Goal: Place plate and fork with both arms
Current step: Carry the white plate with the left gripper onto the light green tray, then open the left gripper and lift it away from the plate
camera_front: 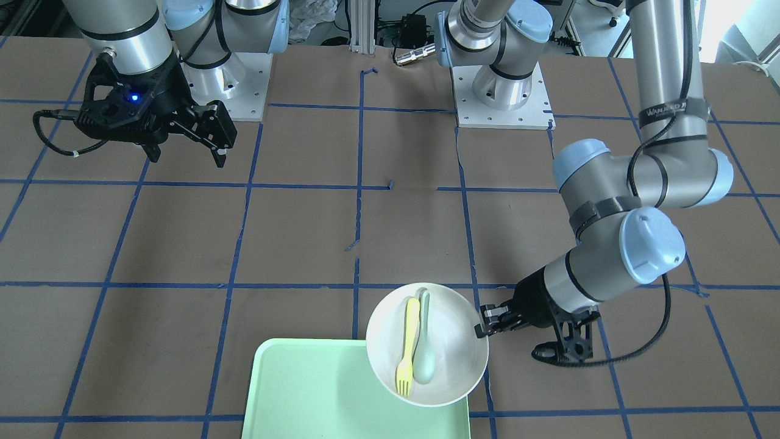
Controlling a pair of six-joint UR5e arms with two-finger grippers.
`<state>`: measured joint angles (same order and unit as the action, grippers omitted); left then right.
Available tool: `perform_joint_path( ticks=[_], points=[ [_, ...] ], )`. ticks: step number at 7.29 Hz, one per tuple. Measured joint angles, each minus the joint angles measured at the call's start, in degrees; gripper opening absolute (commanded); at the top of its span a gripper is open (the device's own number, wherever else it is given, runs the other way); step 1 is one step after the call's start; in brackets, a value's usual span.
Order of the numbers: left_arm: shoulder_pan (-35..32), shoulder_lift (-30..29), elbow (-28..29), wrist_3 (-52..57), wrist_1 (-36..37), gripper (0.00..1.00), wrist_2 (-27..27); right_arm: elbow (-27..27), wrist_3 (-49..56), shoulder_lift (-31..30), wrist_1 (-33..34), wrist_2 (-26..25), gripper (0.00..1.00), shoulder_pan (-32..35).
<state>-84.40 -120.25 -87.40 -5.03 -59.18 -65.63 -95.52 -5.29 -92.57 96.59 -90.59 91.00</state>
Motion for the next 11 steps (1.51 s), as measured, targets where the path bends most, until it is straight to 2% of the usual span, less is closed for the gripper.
perform_joint_path(
  ticks=[4, 6, 7, 8, 10, 11],
  points=[
    [-6.68, -16.43, 20.44, -9.27, 0.05, 0.00, -2.04, -0.07, -0.23, -0.10, 0.00, 0.06, 1.00, 0.01],
    [-8.89, -19.88, 23.58, -10.62, 0.23, 0.00, -4.42, -0.05, -0.30, -0.04, 0.00, 0.06, 1.00, 0.01],
    [-9.25, -20.45, 23.87, -10.78, 0.37, 0.51, -4.82, -0.03, -0.32, -0.01, 0.00, 0.04, 1.00, 0.02],
    [-9.44, -20.73, 23.85, -11.19, 0.66, 0.98, -4.97, -0.02, -0.33, 0.00, 0.00, 0.00, 1.00, 0.04],
    [-9.56, -18.87, 21.60, -11.24, 2.56, 1.00, -4.99, -0.01, -0.27, 0.08, 0.02, 0.01, 1.00, 0.00],
    [-9.34, -16.08, 18.30, -10.73, 4.40, 1.00, -5.66, -0.02, -0.26, 0.09, 0.06, -0.01, 1.00, -0.03]
  ],
)
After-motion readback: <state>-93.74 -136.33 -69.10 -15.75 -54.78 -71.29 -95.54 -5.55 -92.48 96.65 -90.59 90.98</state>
